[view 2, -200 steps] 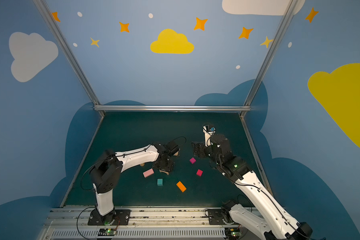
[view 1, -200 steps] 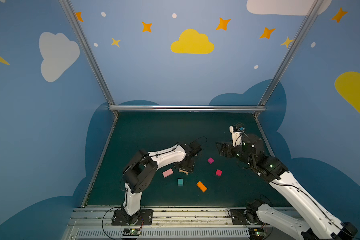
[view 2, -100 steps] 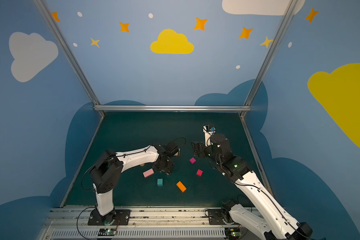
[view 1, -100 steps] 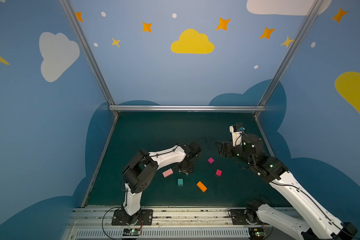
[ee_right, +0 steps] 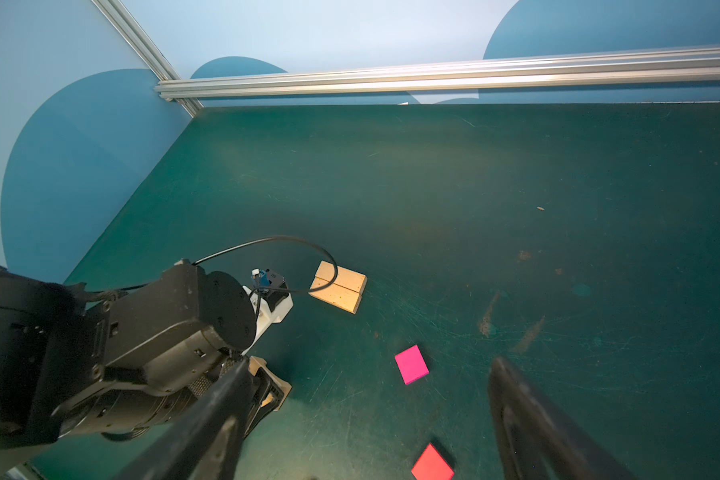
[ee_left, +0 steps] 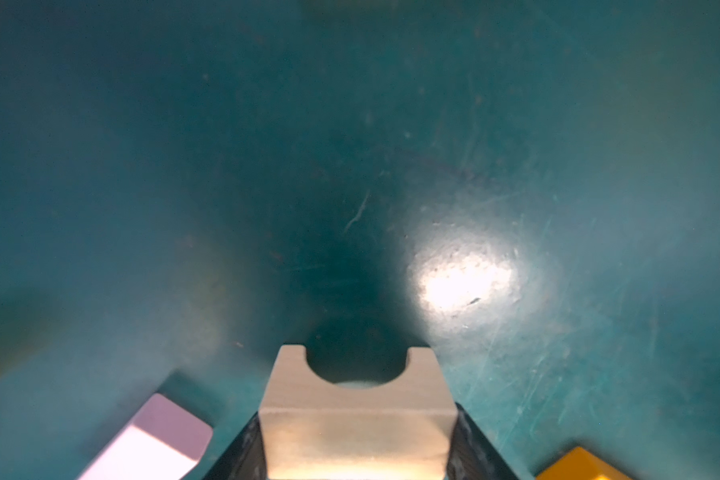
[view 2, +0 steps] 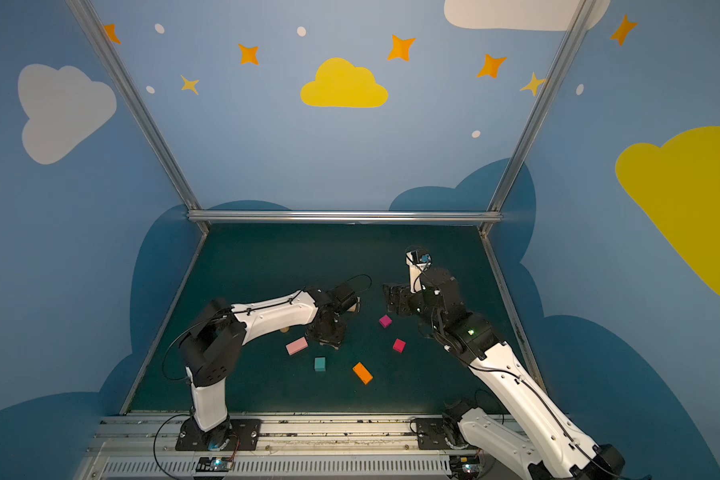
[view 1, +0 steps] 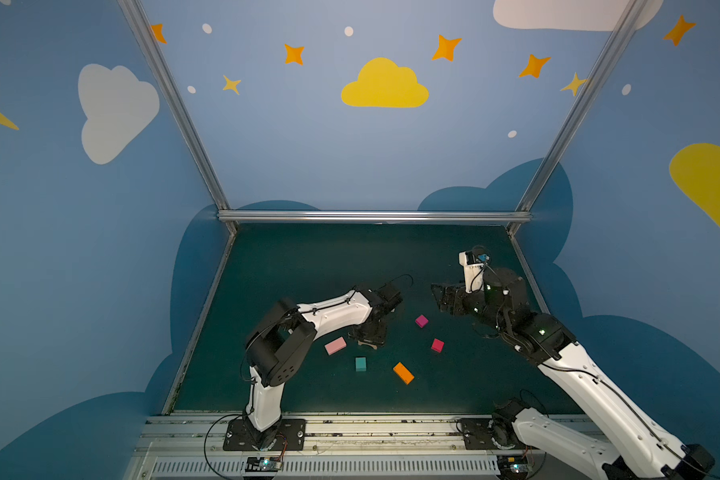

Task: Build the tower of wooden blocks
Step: 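Lift the arch block with the left gripper and carry it over the paired bars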

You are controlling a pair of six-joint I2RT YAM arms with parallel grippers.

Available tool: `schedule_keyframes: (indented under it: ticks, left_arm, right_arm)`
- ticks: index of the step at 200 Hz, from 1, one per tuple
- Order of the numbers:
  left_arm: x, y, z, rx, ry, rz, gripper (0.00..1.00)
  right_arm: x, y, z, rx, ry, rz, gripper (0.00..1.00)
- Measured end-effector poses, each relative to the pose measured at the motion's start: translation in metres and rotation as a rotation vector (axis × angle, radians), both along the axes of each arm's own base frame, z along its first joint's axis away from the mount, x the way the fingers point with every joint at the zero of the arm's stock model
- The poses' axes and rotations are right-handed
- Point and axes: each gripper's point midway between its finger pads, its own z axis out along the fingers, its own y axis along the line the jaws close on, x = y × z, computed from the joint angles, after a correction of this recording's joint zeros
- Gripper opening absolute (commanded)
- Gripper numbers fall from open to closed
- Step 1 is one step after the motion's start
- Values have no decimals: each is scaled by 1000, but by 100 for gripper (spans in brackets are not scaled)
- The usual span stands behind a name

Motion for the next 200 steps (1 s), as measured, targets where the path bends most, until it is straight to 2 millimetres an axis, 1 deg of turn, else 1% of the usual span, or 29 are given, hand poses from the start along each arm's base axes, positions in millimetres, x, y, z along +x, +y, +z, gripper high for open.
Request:
schedule_keyframes:
  ticks: [20,54,80,99,110,113,118,133,145,163,200]
  left_arm:
    - [0,0,0,-2,2,4,51]
    - [0,-1,3,-3,7,18,52]
    - [7,-8,19,-21,-6,36,51]
    - [19,-16,40,-56,-30,52,48]
    - [33,-21,58,-81,-54,68,48]
    - [34,-21,60,-82,-56,69,48]
    - [42,-24,69,-96,-73,77,47]
    - [58,-28,84,-110,-103,94,47]
    - [69,-30,93,-119,-116,105,46]
    - [84,-33,97,-120,-118,120,46]
    - [104,-37,85,-85,-89,134,45]
  right_arm:
    - [0,0,0,0,0,0,87]
    - [0,0,-2,-3,5,0,87]
    - [1,-2,-3,0,7,-6,87]
    - [0,-3,-4,3,16,-9,87]
    - [0,-4,-5,3,23,-12,87]
    - [0,-4,-5,3,24,-13,87]
    - [0,-4,-6,5,28,-15,87]
    - [0,-6,-6,10,33,-20,87]
    - [1,-7,-7,12,39,-22,87]
    - [1,-9,-9,13,48,-28,87]
    - [-1,-18,-10,16,60,-46,87]
